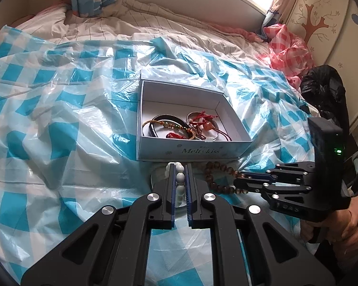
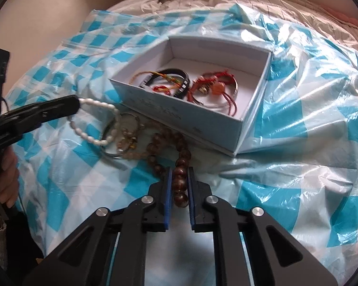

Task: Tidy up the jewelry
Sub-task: 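Lift both bead bracelets and carry them over the white box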

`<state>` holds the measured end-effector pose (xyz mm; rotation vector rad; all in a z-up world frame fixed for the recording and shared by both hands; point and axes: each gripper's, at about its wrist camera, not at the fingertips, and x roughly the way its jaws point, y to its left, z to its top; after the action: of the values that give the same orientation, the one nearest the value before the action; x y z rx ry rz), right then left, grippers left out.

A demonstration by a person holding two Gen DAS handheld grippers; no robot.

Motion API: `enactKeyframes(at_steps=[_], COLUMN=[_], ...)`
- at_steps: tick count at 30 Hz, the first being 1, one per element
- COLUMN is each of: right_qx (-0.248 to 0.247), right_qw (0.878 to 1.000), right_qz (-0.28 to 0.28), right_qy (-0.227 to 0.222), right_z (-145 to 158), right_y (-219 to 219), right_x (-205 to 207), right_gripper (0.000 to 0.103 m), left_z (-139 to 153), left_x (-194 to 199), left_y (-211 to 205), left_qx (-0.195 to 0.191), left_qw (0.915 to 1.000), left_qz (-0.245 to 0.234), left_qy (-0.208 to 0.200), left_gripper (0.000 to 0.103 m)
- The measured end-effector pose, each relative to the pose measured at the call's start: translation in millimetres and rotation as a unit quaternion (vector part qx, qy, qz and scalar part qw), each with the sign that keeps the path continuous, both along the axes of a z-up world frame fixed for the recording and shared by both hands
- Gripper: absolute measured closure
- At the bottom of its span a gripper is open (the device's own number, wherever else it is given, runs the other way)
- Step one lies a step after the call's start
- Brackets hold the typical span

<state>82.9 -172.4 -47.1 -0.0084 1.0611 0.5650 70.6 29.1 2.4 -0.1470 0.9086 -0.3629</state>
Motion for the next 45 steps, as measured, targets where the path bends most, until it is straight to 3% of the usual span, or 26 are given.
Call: enactKeyframes(at_steps=[17,30,45], right_qx=[0.061,0.088,0.090], right_qw=[0.995,0.988,0.985], right_qz=[0.026,0.028,0.019], right_qy=[-0.076,-0.126,-0.146], right_z=[83.9,140.3,158.9], right_y=[4.0,9.9,18.6], right_x=[-19.3,-8.2,32.9], right_gripper=[0.090,0.090,0.090], left_z=[14.8,40.6,54.9], left_x=[-1.4,1.0,28.3], left_y=[-2.6,0.6,0.0], left_qx=[-0.017,-0.065,-0.132], left_qw=[0.9997,0.9968,0.9873], left_qz=[-0.002,0.005,0.034], left_qy=[-0.015,-0.048,-0.082], left_gripper=[0.097,0.097,0.097])
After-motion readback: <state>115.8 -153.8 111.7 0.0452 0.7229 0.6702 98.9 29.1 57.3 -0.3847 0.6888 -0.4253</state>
